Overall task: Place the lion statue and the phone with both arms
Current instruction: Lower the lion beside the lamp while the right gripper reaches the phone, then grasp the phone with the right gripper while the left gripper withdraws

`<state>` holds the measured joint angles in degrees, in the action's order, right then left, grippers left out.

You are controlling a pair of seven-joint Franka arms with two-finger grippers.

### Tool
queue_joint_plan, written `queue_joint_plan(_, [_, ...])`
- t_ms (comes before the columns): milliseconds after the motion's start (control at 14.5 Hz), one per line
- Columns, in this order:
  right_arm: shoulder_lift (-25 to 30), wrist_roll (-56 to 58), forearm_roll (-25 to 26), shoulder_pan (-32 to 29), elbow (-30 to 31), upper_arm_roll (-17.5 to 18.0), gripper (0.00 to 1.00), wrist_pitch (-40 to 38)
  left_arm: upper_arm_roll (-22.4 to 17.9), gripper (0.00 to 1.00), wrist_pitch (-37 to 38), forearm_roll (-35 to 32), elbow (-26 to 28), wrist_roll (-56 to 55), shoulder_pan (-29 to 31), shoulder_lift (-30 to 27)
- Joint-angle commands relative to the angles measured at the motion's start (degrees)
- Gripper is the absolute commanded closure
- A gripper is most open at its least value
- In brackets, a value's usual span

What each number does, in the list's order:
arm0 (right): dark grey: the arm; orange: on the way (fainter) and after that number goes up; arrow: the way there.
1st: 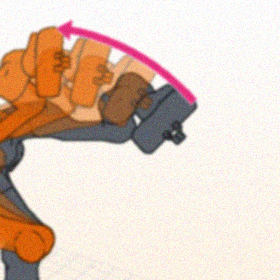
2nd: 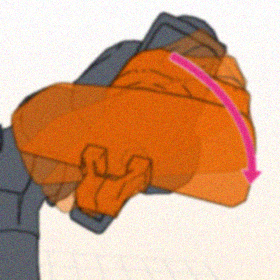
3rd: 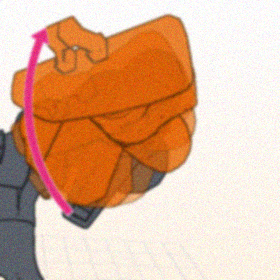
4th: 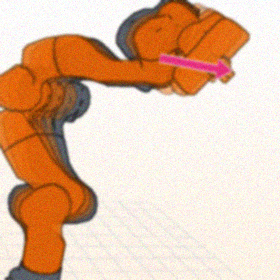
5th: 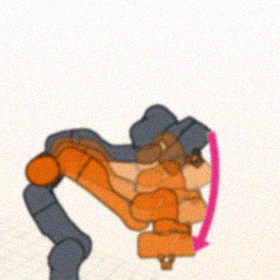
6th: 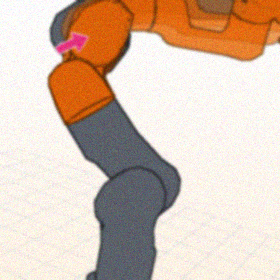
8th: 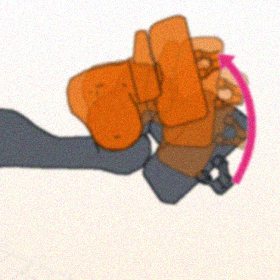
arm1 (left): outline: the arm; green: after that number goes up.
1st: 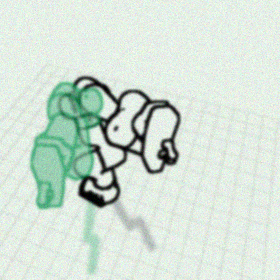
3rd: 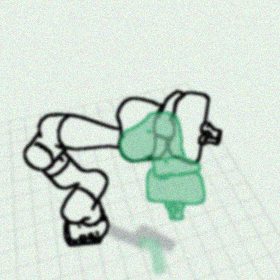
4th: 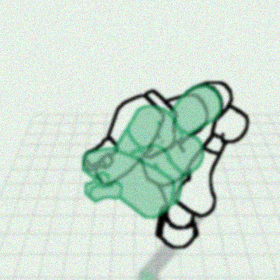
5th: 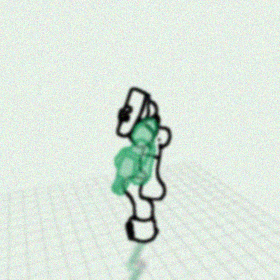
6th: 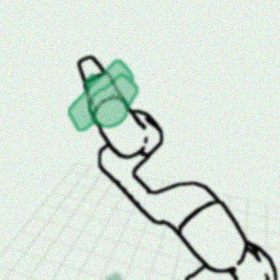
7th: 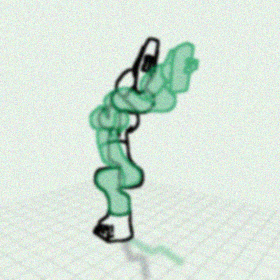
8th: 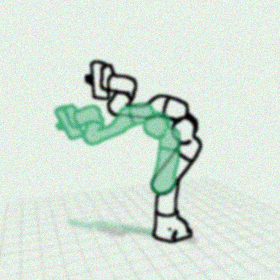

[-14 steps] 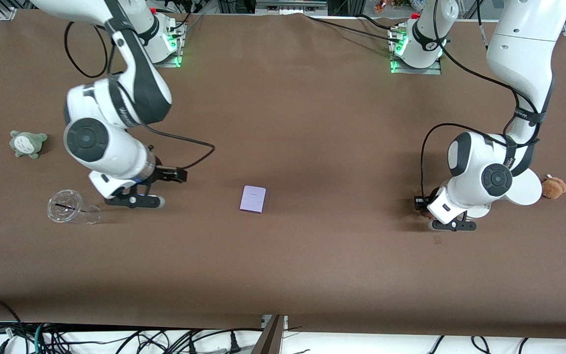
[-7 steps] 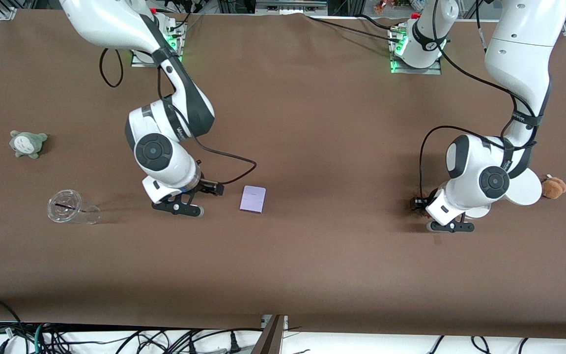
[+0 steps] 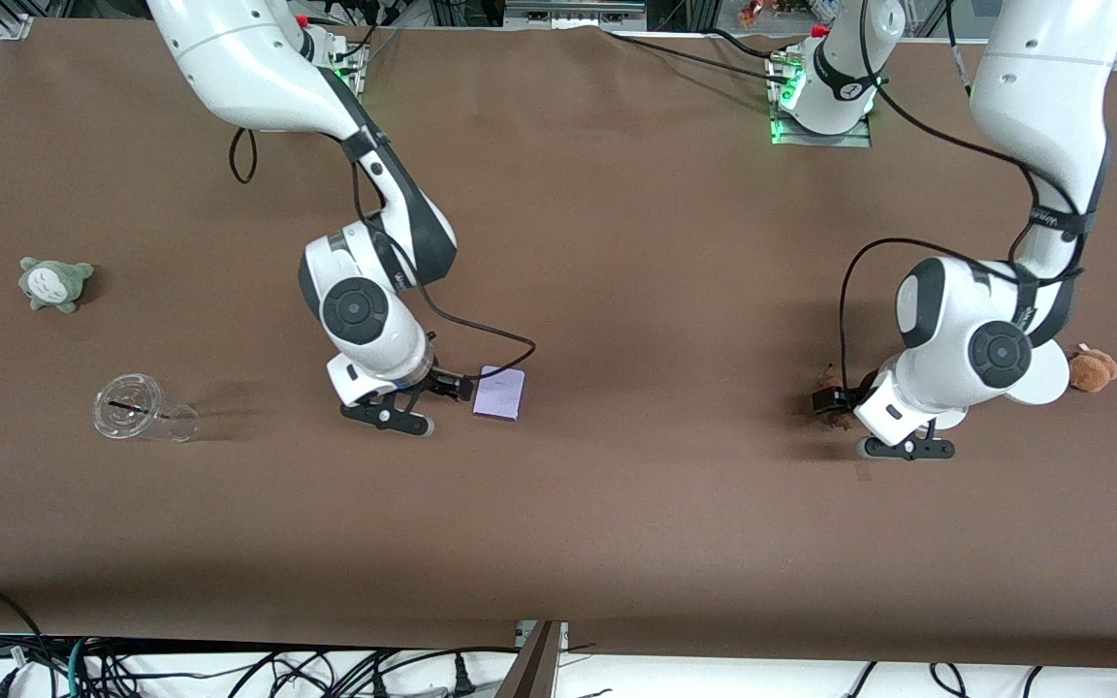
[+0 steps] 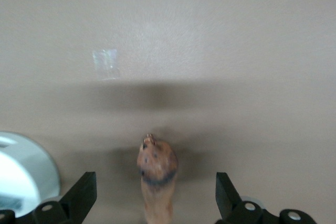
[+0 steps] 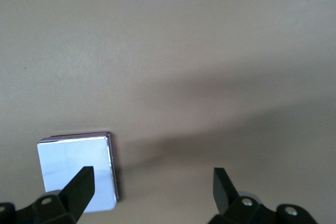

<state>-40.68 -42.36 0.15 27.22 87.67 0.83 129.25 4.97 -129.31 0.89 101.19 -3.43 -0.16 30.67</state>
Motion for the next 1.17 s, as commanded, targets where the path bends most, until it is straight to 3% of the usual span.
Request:
queue_joint_plan(0, [-2.6, -4.0, 0.0, 1.7, -1.0, -0.5, 0.0, 3.2, 0.6, 0.0, 8.2, 0.4, 0.7, -0.7, 0.1, -9.4])
queue_joint_plan(207, [-4.7, -7.0, 0.2, 3.5, -1.6, -0.7, 0.0, 6.4, 0.8, 0.0, 17.1, 1.6, -0.7, 0.3, 0.2, -18.3])
queue_joint_plan(484, [-7.0, -3.9, 2.1, 4.3, -4.4, -0.7, 0.0, 6.5, 0.8, 0.0, 22.2, 1.6, -1.6, -0.5, 0.3, -25.8])
queue_joint_plan(760, [-11.6, -4.5, 2.2, 6.8, -10.7, -0.7, 0.0, 6.5, 0.7, 0.0, 33.2, 1.0, -12.1, -0.4, 0.6, -25.7])
queue_joint_plan(1105, [-13.1, -4.2, 2.3, 7.2, -11.7, -0.7, 0.0, 7.0, -0.7, 0.0, 38.2, 1.6, -16.4, 0.3, 3.0, -25.5])
